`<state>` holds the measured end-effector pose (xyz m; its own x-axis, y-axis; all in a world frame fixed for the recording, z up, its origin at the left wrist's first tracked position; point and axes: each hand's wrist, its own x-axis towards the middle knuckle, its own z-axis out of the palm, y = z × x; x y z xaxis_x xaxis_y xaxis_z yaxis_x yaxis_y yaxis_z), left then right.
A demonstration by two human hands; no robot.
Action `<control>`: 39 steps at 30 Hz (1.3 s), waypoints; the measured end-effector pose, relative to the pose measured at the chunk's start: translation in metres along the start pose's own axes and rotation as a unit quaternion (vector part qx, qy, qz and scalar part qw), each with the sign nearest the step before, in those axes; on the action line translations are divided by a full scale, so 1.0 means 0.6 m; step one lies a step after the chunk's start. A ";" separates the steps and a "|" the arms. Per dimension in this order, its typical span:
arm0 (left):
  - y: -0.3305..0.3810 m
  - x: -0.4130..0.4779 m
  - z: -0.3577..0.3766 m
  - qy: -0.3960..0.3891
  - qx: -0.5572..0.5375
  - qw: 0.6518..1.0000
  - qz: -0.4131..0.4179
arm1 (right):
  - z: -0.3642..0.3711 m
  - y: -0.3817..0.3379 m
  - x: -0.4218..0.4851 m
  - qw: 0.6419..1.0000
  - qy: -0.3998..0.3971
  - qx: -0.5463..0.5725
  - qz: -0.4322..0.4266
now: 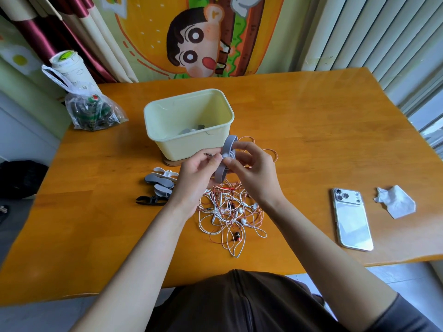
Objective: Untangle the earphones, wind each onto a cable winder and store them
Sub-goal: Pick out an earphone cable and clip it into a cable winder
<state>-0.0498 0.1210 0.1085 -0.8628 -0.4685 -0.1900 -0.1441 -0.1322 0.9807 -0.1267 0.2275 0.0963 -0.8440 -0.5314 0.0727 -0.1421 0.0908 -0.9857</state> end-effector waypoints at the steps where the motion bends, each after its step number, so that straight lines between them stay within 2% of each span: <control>1: 0.000 0.001 -0.001 0.007 0.004 1.000 -0.001 | 0.001 0.000 0.000 1.000 -0.003 0.003 0.001; 9: -0.001 0.006 0.007 0.046 0.004 0.999 -0.008 | 0.000 0.000 0.003 1.000 -0.010 0.003 0.003; 17: 0.000 0.009 -0.002 -0.004 -0.036 0.999 -0.031 | 0.000 0.004 0.003 1.000 -0.003 -0.003 -0.001; 27: 0.002 0.013 0.001 -0.007 0.031 0.999 -0.019 | -0.001 0.012 0.003 1.000 -0.021 -0.003 0.002; 39: -0.020 0.007 0.011 0.011 0.037 0.999 -0.035 | -0.002 0.021 -0.006 0.999 -0.031 0.013 0.023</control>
<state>-0.0546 0.1264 0.0961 -0.8387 -0.4796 -0.2581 -0.2393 -0.1012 0.9657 -0.1261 0.2313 0.0839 -0.8153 -0.5788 0.0192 -0.0903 0.0943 -0.9914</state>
